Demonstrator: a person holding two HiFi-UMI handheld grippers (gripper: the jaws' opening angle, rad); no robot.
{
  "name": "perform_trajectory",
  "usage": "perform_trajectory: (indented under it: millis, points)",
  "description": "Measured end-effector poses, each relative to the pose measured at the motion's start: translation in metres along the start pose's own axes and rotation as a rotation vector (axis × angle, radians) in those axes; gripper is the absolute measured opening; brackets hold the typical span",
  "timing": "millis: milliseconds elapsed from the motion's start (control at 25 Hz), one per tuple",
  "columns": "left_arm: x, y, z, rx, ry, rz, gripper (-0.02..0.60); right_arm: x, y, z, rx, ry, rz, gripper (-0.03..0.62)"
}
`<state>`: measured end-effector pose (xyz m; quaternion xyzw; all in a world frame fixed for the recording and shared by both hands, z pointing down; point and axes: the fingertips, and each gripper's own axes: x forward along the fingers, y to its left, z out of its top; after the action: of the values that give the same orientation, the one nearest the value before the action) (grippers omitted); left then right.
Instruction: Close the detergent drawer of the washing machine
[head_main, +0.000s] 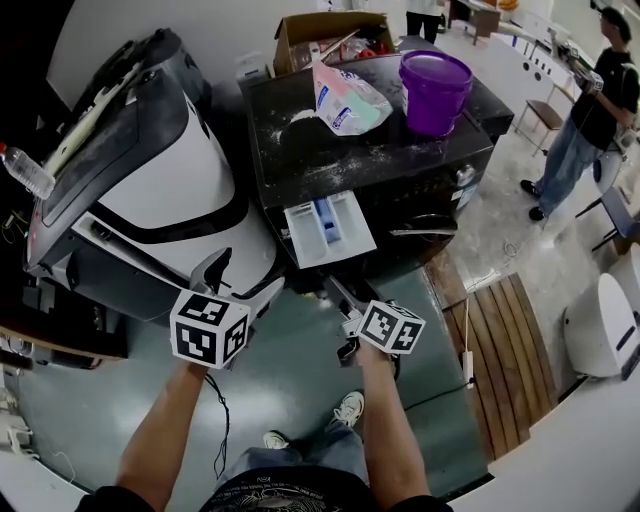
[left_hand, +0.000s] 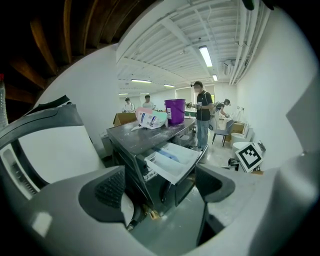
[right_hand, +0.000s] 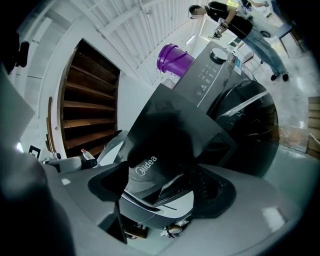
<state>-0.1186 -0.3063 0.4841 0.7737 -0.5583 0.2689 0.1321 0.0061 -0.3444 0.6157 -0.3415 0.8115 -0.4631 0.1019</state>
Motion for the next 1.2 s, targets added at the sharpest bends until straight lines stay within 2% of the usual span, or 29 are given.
perform_trajectory:
  millis: [280,640,1200]
  points:
    - [0.003,-0.006,0.003,-0.023,-0.009,0.026,0.417,0.003,0.002,-0.001,0.018,0.04,0.026,0.394]
    - [-0.003,-0.005,-0.001,-0.045,-0.014,0.053,0.417,0.005,0.001,0.0,0.024,0.047,0.02,0.396]
    - [0.011,-0.001,0.006,-0.045,-0.018,0.027,0.417,0.024,0.002,0.009,0.026,0.051,0.006,0.391]
